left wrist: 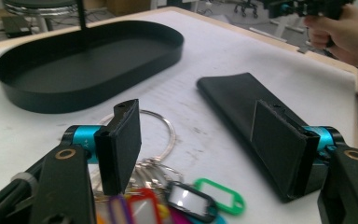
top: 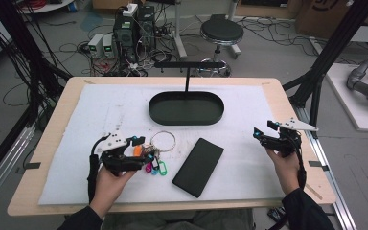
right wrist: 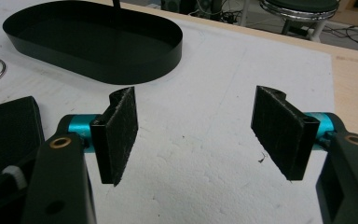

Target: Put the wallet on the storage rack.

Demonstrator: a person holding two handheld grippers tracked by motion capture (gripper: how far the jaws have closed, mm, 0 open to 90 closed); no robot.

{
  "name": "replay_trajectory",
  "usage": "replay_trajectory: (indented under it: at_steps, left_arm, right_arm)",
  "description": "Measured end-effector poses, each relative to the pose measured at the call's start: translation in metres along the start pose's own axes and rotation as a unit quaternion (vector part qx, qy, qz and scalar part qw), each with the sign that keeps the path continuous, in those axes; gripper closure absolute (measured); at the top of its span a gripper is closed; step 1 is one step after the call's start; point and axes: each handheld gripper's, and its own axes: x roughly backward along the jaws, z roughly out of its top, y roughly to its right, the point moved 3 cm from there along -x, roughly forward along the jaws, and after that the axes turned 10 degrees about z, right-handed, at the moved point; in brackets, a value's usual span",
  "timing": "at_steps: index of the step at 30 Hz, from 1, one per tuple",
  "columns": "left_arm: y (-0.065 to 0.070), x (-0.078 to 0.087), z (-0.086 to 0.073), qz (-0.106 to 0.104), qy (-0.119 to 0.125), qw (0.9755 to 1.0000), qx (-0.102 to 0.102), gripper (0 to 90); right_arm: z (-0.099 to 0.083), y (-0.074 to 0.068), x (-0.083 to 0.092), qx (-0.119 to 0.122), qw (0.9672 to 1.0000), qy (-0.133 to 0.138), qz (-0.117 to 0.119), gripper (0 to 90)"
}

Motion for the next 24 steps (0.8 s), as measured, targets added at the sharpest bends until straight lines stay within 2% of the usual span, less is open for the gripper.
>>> replay_trajectory:
  at_steps: [3, 5, 6, 9, 10, 11, 12, 17, 19, 20, 22, 24]
  left_arm:
    - [0.019, -0.002, -0.009, -0.021, -0.02, 0.9995, 0.012, 34.7]
    - [0.025, -0.002, -0.012, -0.026, -0.024, 0.9993, 0.015, 35.1]
    - [0.034, -0.004, -0.018, -0.034, -0.035, 0.9987, 0.015, 36.6]
    - [0.042, -0.006, -0.022, -0.038, -0.047, 0.998, 0.017, 38.2]
    - [0.048, -0.009, -0.027, -0.048, -0.062, 0.9966, 0.028, 39.1]
    - [0.048, -0.009, -0.027, -0.048, -0.062, 0.9966, 0.028, 39.9]
    - [0.052, -0.013, -0.031, -0.052, -0.079, 0.9948, 0.037, 40.2]
    - [0.055, -0.02, -0.034, -0.058, -0.094, 0.9925, 0.053, 42.0]
    - [0.056, -0.024, -0.036, -0.065, -0.104, 0.9906, 0.06, 48.0]
    - [0.056, -0.024, -0.036, -0.065, -0.104, 0.9906, 0.06, 48.5]
    - [0.058, -0.031, -0.037, -0.067, -0.119, 0.9882, 0.069, 51.2]
    - [0.058, -0.034, -0.038, -0.064, -0.128, 0.9873, 0.069, 51.2]
  right_arm:
    - [0.0, -0.001, 0.0, 0.001, 1.0, -0.001, -0.001, 32.0]
    - [0.0, -0.001, 0.0, 0.003, 1.0, 0.0, -0.001, 32.0]
    - [0.0, -0.001, -0.001, 0.004, 1.0, -0.001, -0.002, 32.0]
    - [0.0, -0.001, -0.001, 0.005, 1.0, -0.001, -0.004, 32.0]
    - [0.0, -0.001, -0.001, 0.005, 1.0, -0.002, -0.005, 32.0]
    - [0.0, -0.001, -0.001, 0.005, 1.0, -0.002, -0.005, 32.0]
    - [0.0, -0.001, -0.001, 0.007, 1.0, -0.002, -0.006, 32.0]
    - [0.0, -0.002, -0.001, 0.01, 0.9999, -0.003, -0.007, 32.1]
    - [0.0, -0.002, -0.002, 0.013, 0.9999, -0.004, -0.008, 32.1]
    - [0.0, -0.002, -0.002, 0.013, 0.9999, -0.004, -0.008, 32.1]
    - [0.0, -0.002, -0.002, 0.016, 0.9998, -0.007, -0.009, 32.1]
    - [0.0, -0.002, -0.002, 0.017, 0.9998, -0.008, -0.01, 32.1]
